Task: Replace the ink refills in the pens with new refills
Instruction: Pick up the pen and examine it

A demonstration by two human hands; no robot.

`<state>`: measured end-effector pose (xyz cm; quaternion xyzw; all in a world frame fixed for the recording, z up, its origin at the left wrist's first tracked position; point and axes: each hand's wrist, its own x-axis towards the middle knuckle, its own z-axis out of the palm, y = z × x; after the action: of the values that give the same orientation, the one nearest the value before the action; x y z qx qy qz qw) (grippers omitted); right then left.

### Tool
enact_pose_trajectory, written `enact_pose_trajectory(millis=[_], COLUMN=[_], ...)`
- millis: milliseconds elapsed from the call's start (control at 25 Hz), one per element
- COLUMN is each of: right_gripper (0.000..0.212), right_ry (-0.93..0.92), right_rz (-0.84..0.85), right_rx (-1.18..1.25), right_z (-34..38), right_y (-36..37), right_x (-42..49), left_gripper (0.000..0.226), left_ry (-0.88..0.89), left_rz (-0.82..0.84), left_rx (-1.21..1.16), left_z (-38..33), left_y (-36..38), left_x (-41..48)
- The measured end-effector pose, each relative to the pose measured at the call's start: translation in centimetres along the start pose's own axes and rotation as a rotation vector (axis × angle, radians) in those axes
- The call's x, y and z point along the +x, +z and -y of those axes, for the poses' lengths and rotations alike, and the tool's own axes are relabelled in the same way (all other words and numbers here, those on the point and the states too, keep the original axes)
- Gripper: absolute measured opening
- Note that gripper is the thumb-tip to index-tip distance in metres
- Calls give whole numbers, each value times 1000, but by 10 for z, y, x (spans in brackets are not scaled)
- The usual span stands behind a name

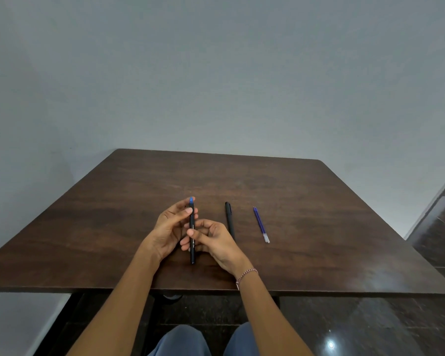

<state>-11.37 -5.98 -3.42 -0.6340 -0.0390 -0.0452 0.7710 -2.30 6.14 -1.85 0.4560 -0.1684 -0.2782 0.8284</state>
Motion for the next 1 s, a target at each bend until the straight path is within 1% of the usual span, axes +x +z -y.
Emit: enact_pose_trajectory(millis=[80, 240, 640, 840, 1000], right_gripper=[15, 14, 15, 16, 14], right_ry=[1, -8, -30, -33, -35], right_rz=[-4, -18, -31, -28, -22], right_rx=[-15, -22, -32, -24, -17], right_z=[2, 3, 2, 1, 2], right_y=[1, 3, 3, 2, 2], right_x=[-1, -3, -5, -5, -5], left_gripper=[35, 27, 38, 43, 43], left_ry=[13, 32, 31, 15, 26], left_rz=[14, 39, 38, 94, 33], left_rx=[19, -1, 34, 15, 42], left_z=[1, 0, -3, -4, -2], left_y=[-2, -4, 2, 1, 2], left_x=[1, -1, -7, -7, -6])
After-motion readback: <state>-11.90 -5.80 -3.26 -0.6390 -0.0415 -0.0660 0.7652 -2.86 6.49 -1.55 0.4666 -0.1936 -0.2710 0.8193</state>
